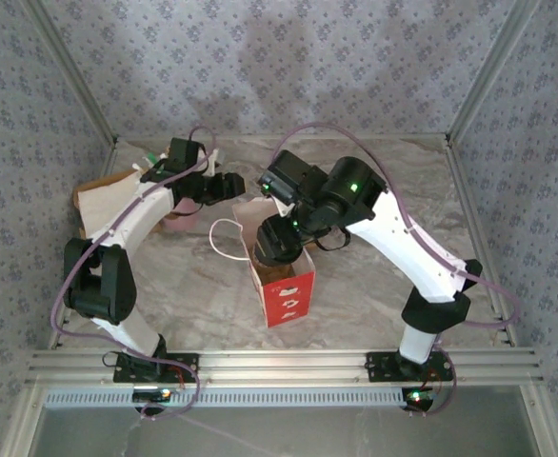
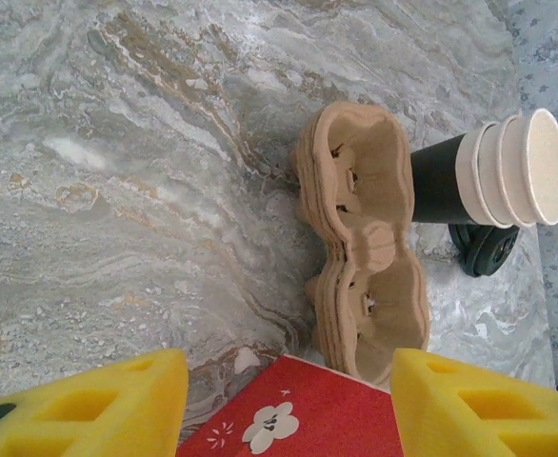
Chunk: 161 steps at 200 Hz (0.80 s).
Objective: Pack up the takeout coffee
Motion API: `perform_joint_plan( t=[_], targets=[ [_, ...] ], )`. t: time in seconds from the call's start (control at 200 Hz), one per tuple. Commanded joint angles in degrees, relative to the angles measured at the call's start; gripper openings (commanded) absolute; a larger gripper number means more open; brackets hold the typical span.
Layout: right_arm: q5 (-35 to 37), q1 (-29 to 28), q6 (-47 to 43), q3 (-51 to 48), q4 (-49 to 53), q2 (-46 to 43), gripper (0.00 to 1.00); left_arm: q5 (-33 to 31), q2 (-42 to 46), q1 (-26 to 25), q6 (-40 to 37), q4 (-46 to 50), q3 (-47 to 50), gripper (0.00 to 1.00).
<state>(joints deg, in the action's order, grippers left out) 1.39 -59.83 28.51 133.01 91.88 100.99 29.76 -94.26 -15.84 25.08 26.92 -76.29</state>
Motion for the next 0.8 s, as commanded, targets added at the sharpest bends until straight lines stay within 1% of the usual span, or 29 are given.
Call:
perform_joint_plan(
  t=[0.0, 0.799],
  targets=[
    [1.6, -0.6, 1.2, -0.6, 11.0, 0.9, 0.64, 1.9, 1.4, 0.2, 0.0, -1.4, 0.8, 0.58],
    [1.1, -2.0, 1.0, -5.6, 11.0, 3.6, 0.63, 1.7, 0.8, 0.3, 0.0, -3.3, 3.5, 0.58]
  ],
)
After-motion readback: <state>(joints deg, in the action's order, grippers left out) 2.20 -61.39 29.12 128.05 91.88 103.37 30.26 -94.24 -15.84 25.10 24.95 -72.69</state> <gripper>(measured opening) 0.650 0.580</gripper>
